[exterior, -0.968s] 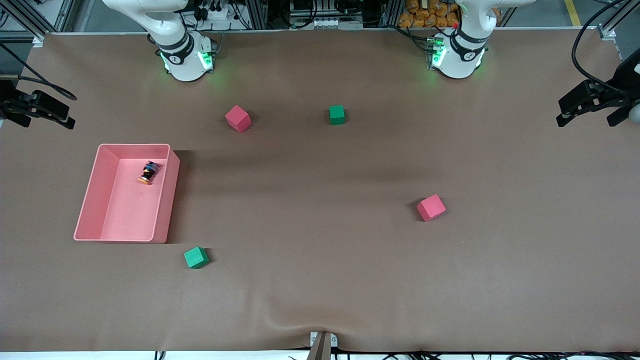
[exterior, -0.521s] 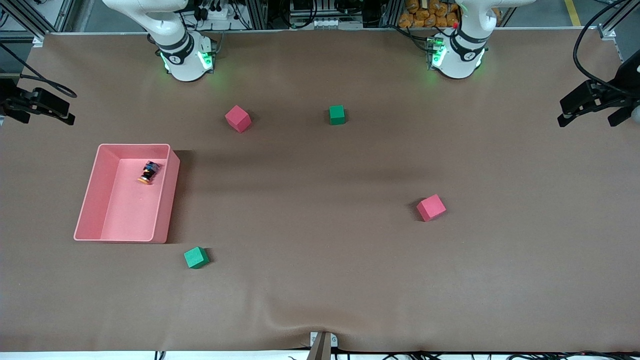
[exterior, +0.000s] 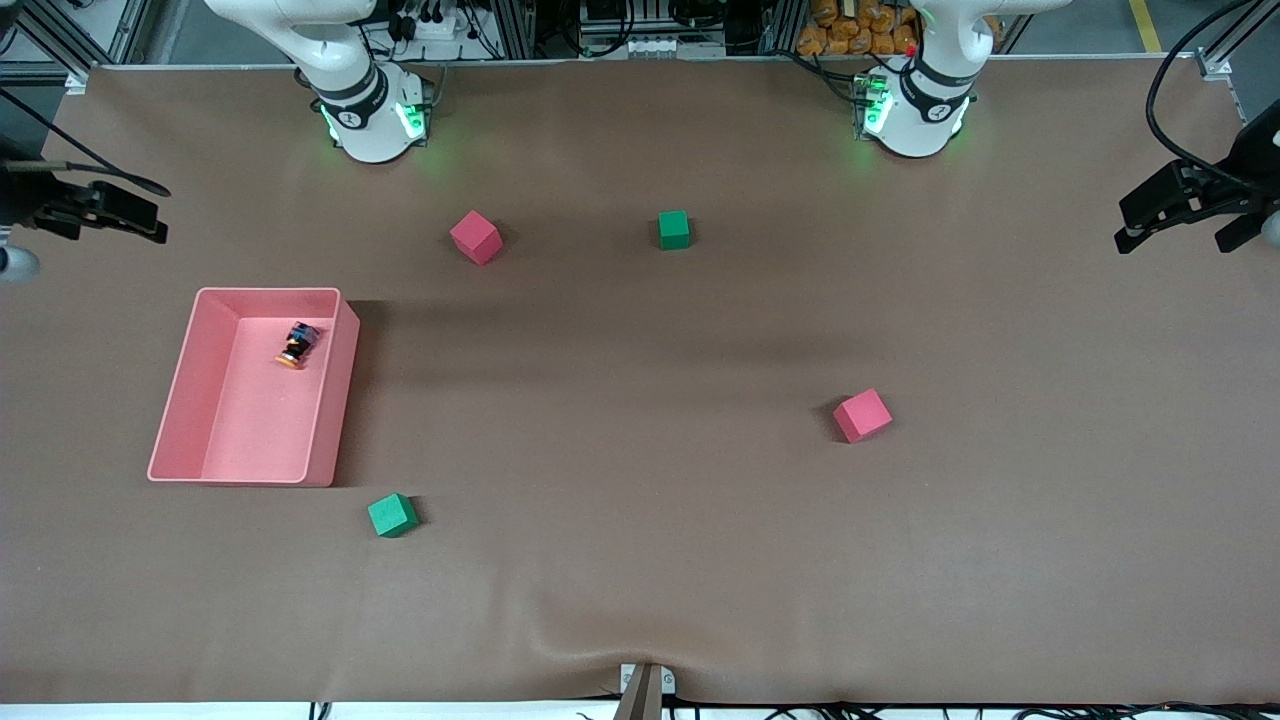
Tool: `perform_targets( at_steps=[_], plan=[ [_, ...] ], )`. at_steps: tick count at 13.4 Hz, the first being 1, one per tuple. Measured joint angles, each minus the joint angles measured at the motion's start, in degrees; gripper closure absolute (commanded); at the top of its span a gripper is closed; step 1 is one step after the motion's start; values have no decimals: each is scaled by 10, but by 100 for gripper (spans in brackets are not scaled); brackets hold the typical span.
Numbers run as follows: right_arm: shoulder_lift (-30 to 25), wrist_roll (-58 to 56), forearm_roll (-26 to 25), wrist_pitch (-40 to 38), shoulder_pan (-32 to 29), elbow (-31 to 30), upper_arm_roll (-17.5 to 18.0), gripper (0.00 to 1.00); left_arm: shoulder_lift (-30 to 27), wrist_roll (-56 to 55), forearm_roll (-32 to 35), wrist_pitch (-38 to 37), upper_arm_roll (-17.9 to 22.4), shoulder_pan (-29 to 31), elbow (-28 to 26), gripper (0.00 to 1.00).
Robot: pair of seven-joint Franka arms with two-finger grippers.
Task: Place and upright button with both arms
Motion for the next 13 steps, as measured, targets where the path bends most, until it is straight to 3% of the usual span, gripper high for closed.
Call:
perform_targets(
  at_steps=[5, 9, 13],
  plan=[
    [35, 0, -1, 135, -33, -110, -5, 0, 0, 0, 0, 0, 0, 0, 0, 0],
    [39, -1, -1, 275, -48, -227, -5, 0, 0, 0, 0, -2, 0, 0, 0, 0],
    [38, -1, -1, 360, -48, -300, -5, 0, 0, 0, 0, -3, 0, 0, 0, 0]
  ],
)
